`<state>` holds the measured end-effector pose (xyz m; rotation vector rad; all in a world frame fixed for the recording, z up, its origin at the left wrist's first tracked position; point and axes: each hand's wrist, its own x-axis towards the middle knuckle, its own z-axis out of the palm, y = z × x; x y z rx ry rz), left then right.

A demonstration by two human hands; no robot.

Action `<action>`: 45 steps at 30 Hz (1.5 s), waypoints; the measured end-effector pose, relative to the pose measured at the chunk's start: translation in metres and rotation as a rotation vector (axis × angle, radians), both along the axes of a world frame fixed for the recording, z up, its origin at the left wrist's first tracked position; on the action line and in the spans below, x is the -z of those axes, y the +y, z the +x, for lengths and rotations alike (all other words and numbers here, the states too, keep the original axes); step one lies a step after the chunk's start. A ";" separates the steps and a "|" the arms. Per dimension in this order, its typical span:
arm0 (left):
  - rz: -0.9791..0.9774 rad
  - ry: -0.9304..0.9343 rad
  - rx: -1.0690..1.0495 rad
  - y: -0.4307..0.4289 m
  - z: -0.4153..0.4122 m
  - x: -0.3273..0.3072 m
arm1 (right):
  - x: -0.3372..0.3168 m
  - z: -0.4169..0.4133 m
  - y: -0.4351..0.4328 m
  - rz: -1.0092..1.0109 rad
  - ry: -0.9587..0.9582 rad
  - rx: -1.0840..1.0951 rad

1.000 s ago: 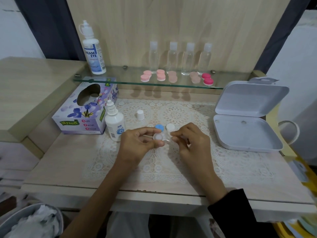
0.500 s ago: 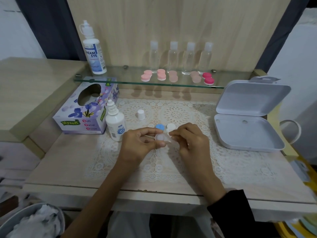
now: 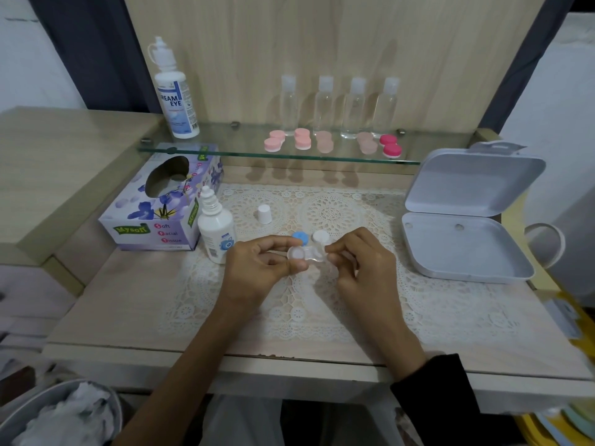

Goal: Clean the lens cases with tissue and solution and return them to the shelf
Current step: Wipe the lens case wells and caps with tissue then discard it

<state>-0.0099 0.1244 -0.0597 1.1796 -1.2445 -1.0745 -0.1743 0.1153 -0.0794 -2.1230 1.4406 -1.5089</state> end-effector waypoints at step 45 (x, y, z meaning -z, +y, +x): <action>-0.076 0.107 0.033 -0.004 0.005 0.008 | 0.002 0.005 -0.001 -0.087 -0.027 -0.134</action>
